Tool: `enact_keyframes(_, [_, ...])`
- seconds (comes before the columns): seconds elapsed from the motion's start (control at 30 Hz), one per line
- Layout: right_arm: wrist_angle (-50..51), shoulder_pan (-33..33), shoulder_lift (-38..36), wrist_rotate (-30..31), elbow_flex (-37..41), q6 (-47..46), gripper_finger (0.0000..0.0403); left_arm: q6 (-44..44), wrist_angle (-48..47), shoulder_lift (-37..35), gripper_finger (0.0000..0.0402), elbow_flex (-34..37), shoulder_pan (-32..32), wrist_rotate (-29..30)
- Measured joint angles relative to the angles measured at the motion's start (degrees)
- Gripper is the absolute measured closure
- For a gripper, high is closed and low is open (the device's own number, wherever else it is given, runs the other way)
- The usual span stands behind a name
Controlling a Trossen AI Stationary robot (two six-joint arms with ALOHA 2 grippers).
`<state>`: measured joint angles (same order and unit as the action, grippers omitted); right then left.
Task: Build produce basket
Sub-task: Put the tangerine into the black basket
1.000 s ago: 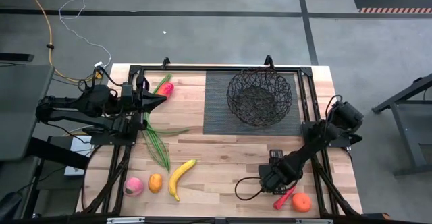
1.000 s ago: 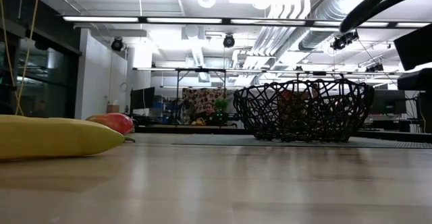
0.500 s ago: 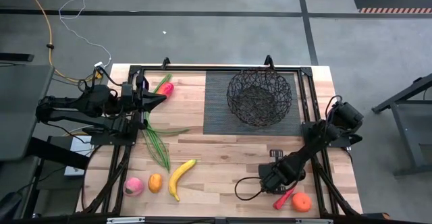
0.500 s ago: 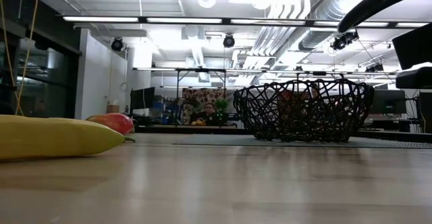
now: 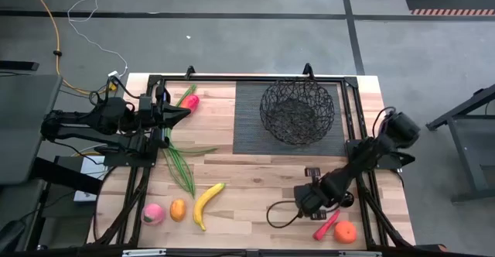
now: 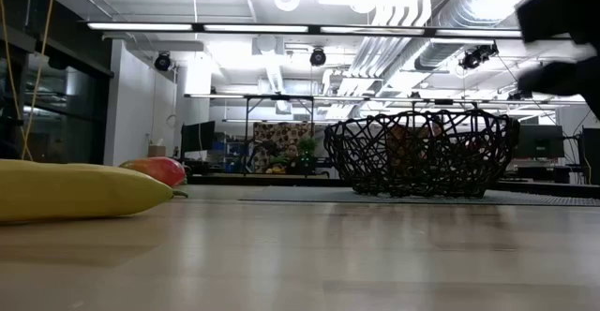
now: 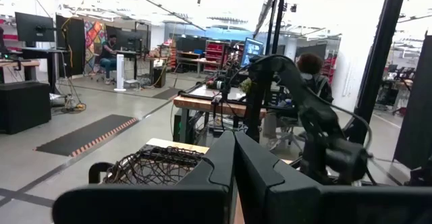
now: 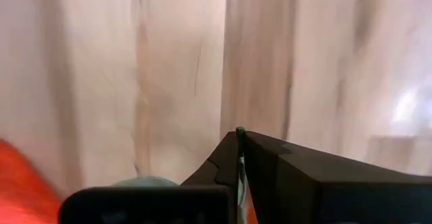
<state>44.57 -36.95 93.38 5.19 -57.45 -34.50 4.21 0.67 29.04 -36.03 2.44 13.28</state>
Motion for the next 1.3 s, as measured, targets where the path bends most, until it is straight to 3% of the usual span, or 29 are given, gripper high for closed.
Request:
enact_keyframes(0.13, [-9.03, 3.06, -9.38, 4.56, 4.52, -2.84, 0.0402, 0.11, 0.0, 0.0, 0.0401, 0.0, 0.0, 0.0])
enact_keyframes(0.3, [-37.71, 7.92, -18.93, 7.41, 17.52, -5.49, 0.0403, 0.11, 0.02, 0.04, 0.0401, 0.0, 0.0, -0.01])
enact_keyframes(0.4, [-54.83, 12.01, -20.94, 9.51, 22.89, -2.45, 0.0403, 0.11, 0.02, 0.04, 0.0401, 0.0, 0.0, -0.01])
enact_keyframes(0.5, [-64.58, 16.76, -21.07, 11.68, 23.55, 4.82, 0.0403, 0.62, 0.02, 0.0, 0.0401, 0.0, 0.0, -0.03])
enact_keyframes(0.8, [-70.88, 29.91, -21.11, 7.61, 15.36, 23.45, 0.0403, 1.66, -0.58, 3.34, 0.0401, 0.04, 0.07, -4.84])
enact_keyframes(1.03, [-70.4, 31.32, -22.27, 5.01, 10.97, 30.69, 0.0403, 2.88, -0.42, 4.79, 0.0401, 0.04, 0.04, -6.74])
enact_keyframes(1.3, [-60.29, 31.32, -30.93, 6.78, 10.88, 33.69, 0.0403, 3.1, -0.29, 4.37, 0.0401, 0.04, 0.04, -6.34])
